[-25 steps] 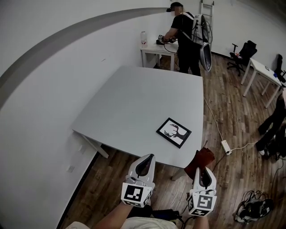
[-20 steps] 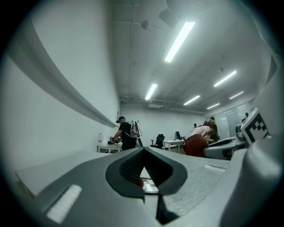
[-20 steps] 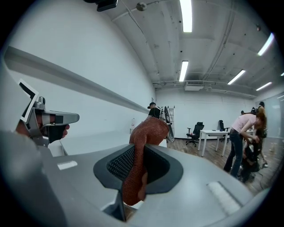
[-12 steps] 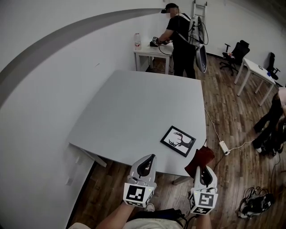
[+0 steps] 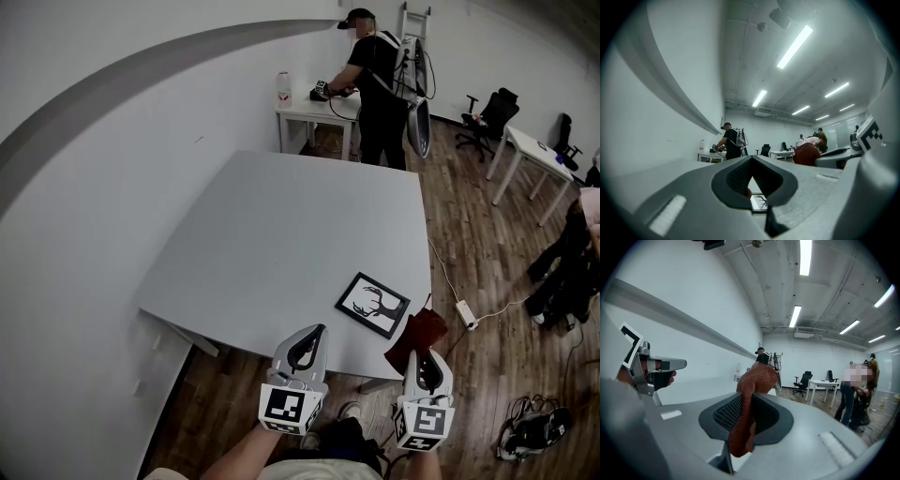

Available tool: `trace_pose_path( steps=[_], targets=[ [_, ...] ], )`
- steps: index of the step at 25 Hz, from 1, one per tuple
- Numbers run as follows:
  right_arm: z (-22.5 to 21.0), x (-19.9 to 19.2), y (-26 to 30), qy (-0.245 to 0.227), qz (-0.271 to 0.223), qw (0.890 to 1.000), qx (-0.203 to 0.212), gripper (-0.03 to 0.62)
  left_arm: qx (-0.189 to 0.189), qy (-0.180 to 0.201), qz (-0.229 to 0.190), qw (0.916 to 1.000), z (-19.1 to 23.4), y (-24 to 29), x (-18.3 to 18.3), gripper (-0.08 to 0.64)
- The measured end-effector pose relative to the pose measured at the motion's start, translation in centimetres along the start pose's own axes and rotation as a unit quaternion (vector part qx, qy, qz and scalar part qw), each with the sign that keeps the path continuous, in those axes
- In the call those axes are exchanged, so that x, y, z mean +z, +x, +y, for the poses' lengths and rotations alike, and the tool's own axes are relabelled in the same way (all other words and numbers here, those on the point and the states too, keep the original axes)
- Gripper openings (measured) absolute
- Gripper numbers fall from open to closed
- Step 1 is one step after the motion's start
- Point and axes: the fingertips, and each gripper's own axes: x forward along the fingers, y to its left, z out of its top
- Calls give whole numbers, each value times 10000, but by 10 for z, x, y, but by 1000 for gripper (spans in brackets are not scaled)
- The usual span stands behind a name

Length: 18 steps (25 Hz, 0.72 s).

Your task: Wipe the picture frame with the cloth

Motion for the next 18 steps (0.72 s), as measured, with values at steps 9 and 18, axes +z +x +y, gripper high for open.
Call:
trace_pose_path(
  steps=[9, 18],
  targets=[
    [-19, -9, 41, 148, 28, 9999, 47, 91, 134, 107, 93, 9998, 11, 38, -11, 1],
    [-53, -20, 102, 267, 206, 9991, 256, 91, 345, 90, 196, 9992, 15, 104, -19, 1]
  ],
)
